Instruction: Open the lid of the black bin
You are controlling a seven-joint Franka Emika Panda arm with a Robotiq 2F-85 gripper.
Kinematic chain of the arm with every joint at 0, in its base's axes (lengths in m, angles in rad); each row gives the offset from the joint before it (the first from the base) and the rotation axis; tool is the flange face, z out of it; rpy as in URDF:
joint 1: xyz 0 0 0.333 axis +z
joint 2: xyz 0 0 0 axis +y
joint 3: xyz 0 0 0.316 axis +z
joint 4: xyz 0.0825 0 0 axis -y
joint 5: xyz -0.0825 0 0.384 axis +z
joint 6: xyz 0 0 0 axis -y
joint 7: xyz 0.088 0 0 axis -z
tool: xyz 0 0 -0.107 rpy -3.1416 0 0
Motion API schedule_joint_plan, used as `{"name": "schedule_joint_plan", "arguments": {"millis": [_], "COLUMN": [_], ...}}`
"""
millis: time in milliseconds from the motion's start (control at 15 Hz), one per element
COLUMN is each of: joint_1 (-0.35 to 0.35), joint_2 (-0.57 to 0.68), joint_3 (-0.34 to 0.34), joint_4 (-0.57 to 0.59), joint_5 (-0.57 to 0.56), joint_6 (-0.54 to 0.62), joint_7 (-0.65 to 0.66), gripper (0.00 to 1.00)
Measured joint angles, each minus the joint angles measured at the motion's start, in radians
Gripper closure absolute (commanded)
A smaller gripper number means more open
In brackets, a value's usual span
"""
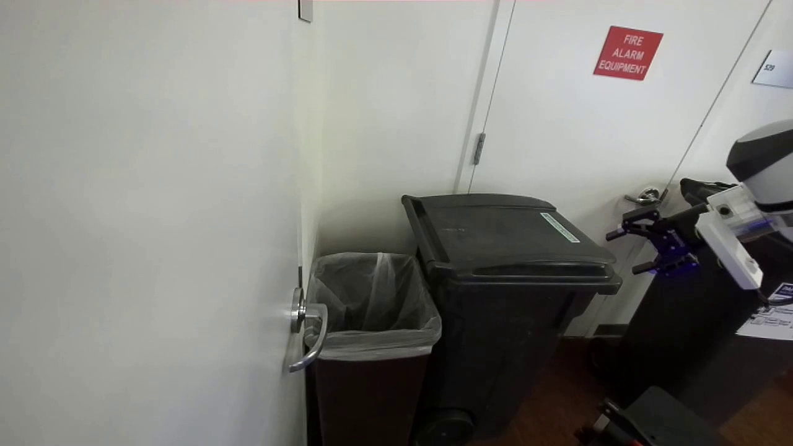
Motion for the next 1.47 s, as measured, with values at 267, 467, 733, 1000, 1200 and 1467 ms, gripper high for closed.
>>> {"name": "schedule_joint_plan", "arguments": {"millis": [267,467,733,1000,1200,1467], "joint_1": [-0.001,0.020,0.149,0.397,0.598,0.807], "joint_2": [0.000,0.002,0.010,-0.013,-0.095,-0.305], "joint_3": [-0.005,-0.075,-0.265,-0.526,-0.701,-0.841], "joint_4": [0.004,0.013,0.028,0.096,0.169,0.260], "joint_5": [0.018,0.130,0.335,0.542,0.598,0.558], "joint_6": [0.004,0.070,0.224,0.403,0.540,0.753], "joint_7": [0.002,-0.001,-0.055,-0.180,-0.275,-0.370], "gripper": [0.00,0.00,0.00,0.00,0.00,0.00]}}
